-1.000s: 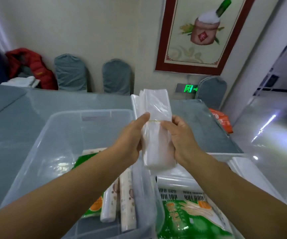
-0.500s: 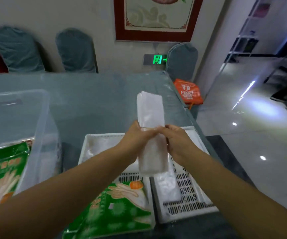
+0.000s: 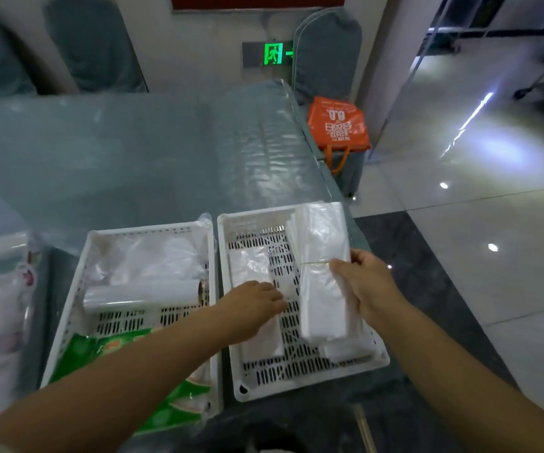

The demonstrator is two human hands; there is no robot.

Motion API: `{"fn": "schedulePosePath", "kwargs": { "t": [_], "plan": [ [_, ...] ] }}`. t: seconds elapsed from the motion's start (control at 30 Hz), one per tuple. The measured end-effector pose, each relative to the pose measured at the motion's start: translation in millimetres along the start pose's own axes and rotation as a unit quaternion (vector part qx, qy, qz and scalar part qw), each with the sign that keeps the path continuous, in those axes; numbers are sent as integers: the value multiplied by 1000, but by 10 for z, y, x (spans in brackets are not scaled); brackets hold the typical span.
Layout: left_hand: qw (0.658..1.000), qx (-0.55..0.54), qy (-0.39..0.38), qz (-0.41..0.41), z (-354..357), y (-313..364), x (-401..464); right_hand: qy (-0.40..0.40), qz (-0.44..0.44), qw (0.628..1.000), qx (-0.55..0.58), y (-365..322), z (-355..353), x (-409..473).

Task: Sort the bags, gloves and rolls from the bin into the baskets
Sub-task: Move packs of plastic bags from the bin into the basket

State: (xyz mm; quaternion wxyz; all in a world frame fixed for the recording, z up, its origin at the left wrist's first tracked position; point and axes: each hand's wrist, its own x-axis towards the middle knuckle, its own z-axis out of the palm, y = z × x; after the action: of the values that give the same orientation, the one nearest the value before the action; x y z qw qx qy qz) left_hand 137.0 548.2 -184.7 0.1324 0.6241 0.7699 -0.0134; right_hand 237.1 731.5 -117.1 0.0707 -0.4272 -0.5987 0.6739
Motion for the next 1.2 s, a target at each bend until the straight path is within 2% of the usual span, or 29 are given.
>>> {"fn": "schedulePosePath", "kwargs": {
  "t": [0.07,0.2,0.37,0.47,0.67,0.8,0.93,1.07,1.13,1.2],
  "plan": [
    [995,75,-24,61,54,18,60,1,-2,1000,-11,78,1,1],
    [979,176,-2,105,39,-18,100,13,-30,999,-37,191,-3,0],
    [970,212,-49,108,-93,-87,130,18,-47,996,-76,287,61,41],
    [979,173,-45,104,-216,-155,58,29,-68,991,-115,364,158,42],
    [967,199,104,121,-548,-322,-339,24,-105,972,-209,525,433,35],
    [964,209,143,86,-672,-455,-566,3,-130,957,-258,620,626,36],
    [965,192,166,70,-682,-494,-677,-2,-170,921,-350,704,708,25],
    [971,169,156,62,-644,-478,-734,-3,-264,831,-490,758,721,17],
    [972,168,156,59,-638,-474,-754,-13,-263,822,-504,771,726,29],
    [971,168,159,63,-626,-475,-768,-27,-230,851,-471,773,730,66]
  ]
}}
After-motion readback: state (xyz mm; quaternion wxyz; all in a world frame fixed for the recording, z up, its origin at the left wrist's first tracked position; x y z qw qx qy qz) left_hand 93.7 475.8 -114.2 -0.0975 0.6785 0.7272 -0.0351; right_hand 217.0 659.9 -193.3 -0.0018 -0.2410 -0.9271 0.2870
